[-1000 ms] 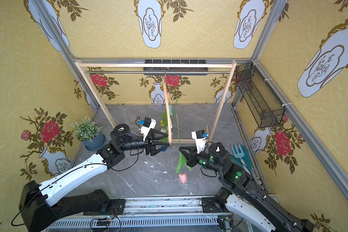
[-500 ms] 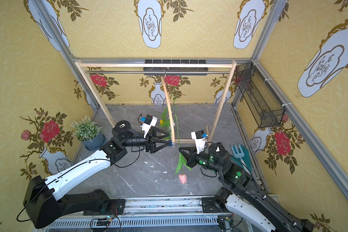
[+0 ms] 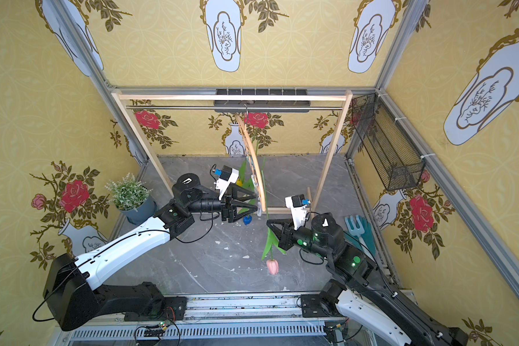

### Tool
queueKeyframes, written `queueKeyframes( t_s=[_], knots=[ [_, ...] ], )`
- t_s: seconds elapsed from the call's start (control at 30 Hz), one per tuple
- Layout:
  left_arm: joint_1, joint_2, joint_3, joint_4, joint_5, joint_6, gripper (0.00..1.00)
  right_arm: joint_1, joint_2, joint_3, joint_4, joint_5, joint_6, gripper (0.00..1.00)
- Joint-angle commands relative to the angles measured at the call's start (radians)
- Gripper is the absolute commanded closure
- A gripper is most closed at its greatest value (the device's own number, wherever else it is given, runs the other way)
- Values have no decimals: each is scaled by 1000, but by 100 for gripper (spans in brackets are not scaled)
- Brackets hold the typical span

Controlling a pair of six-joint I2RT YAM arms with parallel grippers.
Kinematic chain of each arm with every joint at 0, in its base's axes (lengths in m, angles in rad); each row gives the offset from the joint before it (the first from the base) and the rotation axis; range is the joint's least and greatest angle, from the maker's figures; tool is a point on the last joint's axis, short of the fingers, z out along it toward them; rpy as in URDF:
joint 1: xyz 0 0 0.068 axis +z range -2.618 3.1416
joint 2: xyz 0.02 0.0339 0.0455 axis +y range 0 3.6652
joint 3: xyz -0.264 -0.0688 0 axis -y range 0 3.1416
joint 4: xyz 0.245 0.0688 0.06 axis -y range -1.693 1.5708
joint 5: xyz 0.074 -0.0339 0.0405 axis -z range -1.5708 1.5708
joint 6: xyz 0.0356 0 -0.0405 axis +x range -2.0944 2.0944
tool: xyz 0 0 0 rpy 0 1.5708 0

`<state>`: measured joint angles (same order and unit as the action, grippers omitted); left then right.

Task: Dry the flowers on a clothes hanger
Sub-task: Open the clamp at the hanger.

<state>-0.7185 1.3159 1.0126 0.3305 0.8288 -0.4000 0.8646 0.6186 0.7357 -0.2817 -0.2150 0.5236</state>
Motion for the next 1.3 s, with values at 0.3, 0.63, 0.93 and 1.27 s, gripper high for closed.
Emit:
queueKeyframes(
  t_s=[0.3, 0.63, 0.93, 1.27],
  knots=[
    [1, 46, 34, -14, 24, 41, 27, 1, 1, 2, 65, -12, -1, 100],
    [1, 85, 72, 4, 79, 26, 28, 1, -20, 24, 35, -4, -6, 100],
    [1, 110, 80, 11, 101, 29, 30, 2, -2, 37, 39, -15, -12, 100],
    [1, 132, 96, 41, 119, 15, 35, 1, 7, 46, 41, -24, -12, 100]
  ],
)
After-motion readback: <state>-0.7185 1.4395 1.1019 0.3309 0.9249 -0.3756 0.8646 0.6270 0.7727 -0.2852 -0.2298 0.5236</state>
